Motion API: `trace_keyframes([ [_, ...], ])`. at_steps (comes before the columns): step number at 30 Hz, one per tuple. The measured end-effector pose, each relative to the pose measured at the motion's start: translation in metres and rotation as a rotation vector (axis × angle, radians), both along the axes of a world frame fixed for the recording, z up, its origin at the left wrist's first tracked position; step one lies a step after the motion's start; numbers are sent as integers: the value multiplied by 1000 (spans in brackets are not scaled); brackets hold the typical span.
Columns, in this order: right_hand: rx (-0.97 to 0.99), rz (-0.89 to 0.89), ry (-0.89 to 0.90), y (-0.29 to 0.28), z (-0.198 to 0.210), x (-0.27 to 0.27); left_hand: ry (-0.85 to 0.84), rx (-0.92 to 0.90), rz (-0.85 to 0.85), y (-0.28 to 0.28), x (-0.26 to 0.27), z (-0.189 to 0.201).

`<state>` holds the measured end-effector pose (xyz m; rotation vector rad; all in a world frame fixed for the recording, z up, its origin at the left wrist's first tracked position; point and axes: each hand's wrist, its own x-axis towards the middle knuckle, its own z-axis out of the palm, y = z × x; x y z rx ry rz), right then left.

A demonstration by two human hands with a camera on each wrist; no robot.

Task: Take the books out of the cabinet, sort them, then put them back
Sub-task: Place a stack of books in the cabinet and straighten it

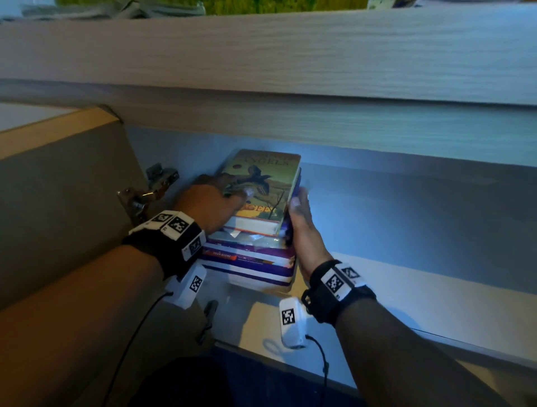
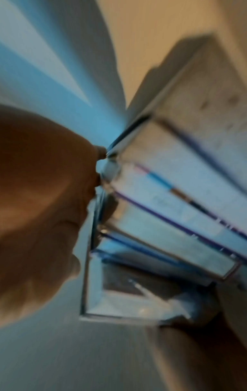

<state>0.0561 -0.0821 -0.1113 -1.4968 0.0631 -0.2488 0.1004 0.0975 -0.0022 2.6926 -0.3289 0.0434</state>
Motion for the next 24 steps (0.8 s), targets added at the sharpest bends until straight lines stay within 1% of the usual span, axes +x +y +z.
trace_keyframes([
  [3, -134, -68, 61, 7, -5, 1, -64, 51, 4, 0, -2, -1],
  [5, -182, -47, 110, 9, -6, 6, -157, 106, -26, 2, -6, -1],
  [7, -199, -3, 121, 5, -12, 10, -215, 129, -115, 3, -11, -3],
  [9, -223, 15, 111, -1, -22, 13, -172, 252, -239, 2, -18, -5],
  [10, -234, 12, 103, -1, -23, 11, -143, 319, -284, 2, -18, -7],
  [11, -250, -1, 91, 1, -20, 7, -129, 348, -304, 1, -16, -7],
  [14, -291, -34, 75, 6, -13, -4, -184, 311, -291, -2, -11, -10],
  [18, -352, 27, 58, 0, -16, -18, -249, 337, -257, -8, -14, -16],
  [19, -357, 55, 62, -4, -18, -20, -268, 311, -234, -7, -15, -18],
  [20, -352, 79, 62, -8, -21, -20, -279, 229, -191, -3, -16, -19],
  [22, -307, 136, 64, -12, -22, -21, -237, -68, -56, 9, -16, -24],
  [24, -315, 165, 73, -13, -26, -19, -116, -383, 23, 21, -16, -31],
])
